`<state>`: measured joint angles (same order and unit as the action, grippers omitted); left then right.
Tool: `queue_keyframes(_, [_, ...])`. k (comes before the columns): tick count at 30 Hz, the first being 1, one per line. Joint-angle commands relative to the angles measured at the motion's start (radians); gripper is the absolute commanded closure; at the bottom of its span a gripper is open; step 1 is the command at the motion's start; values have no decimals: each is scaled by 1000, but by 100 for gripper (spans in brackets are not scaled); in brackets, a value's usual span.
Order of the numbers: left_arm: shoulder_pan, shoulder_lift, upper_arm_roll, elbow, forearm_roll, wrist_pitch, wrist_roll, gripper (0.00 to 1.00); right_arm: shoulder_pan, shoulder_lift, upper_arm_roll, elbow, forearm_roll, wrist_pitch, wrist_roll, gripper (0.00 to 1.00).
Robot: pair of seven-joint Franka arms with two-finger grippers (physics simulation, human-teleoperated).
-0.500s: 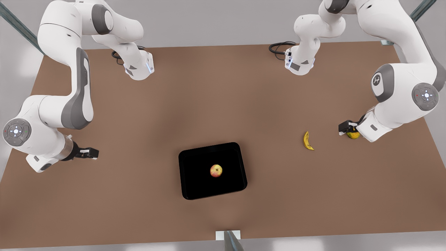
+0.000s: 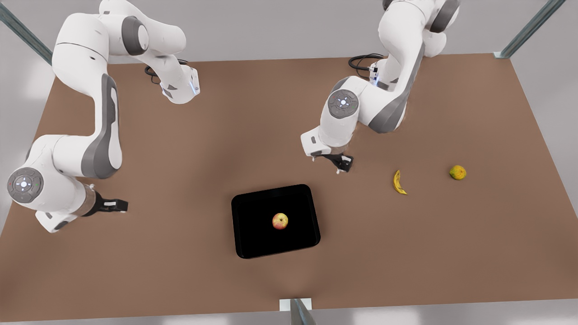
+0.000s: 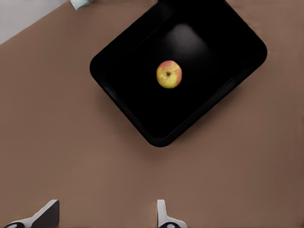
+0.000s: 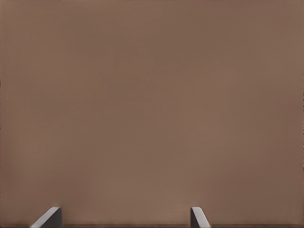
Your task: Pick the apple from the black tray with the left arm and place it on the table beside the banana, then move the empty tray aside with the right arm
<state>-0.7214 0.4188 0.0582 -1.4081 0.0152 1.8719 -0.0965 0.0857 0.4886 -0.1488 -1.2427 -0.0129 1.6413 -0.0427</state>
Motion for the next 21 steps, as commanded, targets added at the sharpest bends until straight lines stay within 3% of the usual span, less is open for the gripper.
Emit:
queue_keyframes(1, [-70, 52, 2, 3, 28, 191, -712, 0, 0, -5, 0, 2, 2, -55, -3, 0])
queue_keyframes(3, [-76, 142, 6, 55, 25, 261, -813, 0, 0, -4, 6, 2, 1, -54, -3, 0])
queue_keyframes(4, [-75, 319, 21, 286, 25, 276, -983, 0, 0, -4, 6, 2, 1, -54, -3, 0])
queue_keyframes(5, [-73, 360, 28, 343, 25, 283, -1028, 0, 0, -4, 6, 2, 1, -54, -3, 0])
queue_keyframes(11, [-52, 465, 29, 354, 25, 352, -1074, 0, 0, -5, 6, 2, 1, -54, -3, 0])
queue_keyframes(14, [-52, 564, 29, 459, 34, 343, -970, 0, 0, -4, 6, 2, 1, -54, -3, 0])
queue_keyframes(21, [-53, 660, 37, 540, 35, 382, -919, 0, 0, -4, 0, 2, 1, -54, -3, 0])
